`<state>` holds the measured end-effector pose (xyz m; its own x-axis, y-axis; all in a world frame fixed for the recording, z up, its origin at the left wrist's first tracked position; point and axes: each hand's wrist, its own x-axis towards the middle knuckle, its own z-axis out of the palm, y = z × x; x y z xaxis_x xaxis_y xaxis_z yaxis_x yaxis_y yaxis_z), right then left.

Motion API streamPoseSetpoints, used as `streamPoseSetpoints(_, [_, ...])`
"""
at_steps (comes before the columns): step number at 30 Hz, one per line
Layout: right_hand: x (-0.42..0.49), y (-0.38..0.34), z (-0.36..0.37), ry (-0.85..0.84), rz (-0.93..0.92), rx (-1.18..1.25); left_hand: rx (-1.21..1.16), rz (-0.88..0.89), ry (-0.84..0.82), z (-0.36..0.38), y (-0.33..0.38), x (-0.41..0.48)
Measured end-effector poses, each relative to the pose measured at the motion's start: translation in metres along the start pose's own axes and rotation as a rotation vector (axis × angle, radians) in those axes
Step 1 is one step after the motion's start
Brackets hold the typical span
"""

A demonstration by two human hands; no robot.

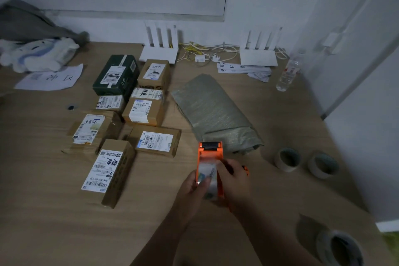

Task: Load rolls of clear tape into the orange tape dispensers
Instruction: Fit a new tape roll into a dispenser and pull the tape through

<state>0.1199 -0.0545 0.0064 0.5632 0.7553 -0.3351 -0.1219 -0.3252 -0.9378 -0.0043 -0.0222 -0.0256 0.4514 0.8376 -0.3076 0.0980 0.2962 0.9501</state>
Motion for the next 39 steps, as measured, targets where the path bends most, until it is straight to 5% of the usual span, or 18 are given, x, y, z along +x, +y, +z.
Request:
streamPoseSetpoints(9, [0.038, -0.015, 0.007, -0.117, -0.013, -0.235, -0.02, 0.045, 0.011, 0.0, -0.001, -0.006])
streamPoseSetpoints(19, [0.033, -0.028, 0.014, 0.004, -0.262, -0.475, -0.031, 0.104, 0.022, 0.007, -0.003, -0.007])
streamPoseSetpoints(23, [0.031, -0.034, 0.015, 0.036, -0.297, -0.476, -0.052, 0.118, -0.033, 0.008, -0.006, -0.008])
streamPoseSetpoints(34, [0.054, -0.068, 0.017, 0.083, -0.404, -0.398, 0.009, 0.028, 0.25, 0.011, -0.007, 0.002])
streamPoseSetpoints(39, [0.061, -0.068, 0.015, 0.091, -0.361, -0.352, 0.072, 0.072, 0.118, 0.003, -0.01, 0.0])
